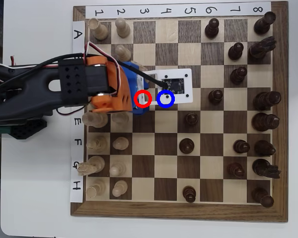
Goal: Move the piece to destination
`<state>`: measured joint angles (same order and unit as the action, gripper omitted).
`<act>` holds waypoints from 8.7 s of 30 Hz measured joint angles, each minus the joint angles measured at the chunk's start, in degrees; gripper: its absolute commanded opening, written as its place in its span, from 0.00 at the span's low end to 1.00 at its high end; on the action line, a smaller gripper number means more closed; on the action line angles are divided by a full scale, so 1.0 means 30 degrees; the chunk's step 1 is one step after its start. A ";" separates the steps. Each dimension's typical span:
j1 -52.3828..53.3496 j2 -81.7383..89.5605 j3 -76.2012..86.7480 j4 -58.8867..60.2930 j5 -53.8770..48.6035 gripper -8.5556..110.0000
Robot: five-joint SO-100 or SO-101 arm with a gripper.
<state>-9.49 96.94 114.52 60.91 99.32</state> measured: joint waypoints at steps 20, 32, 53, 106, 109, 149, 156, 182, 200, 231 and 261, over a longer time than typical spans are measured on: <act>0.0000 0.0000 0.0000 -0.0117 0.0000 0.11; 0.0117 0.0000 0.0000 -0.0439 0.0000 0.07; 0.0820 0.0000 -0.0059 -0.0029 0.0000 0.07; 0.2168 0.0703 -1.6143 1.1748 0.0205 0.08; 0.2168 0.0703 -1.7373 1.2012 0.0205 0.08; 0.0703 -0.2842 -1.0166 0.6299 0.0205 0.07; 0.0703 -0.3193 -0.7998 0.4219 0.0205 0.07; 0.0908 -0.4160 -0.6211 0.0234 0.0205 0.07; 0.1611 -0.4248 -0.5566 0.0176 0.0205 0.07; 0.1143 -0.4980 -0.5596 -0.0088 0.0205 0.09; 0.1113 -0.5098 -0.5566 -0.0117 0.0205 0.26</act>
<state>-6.15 81.65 97.82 60.56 99.93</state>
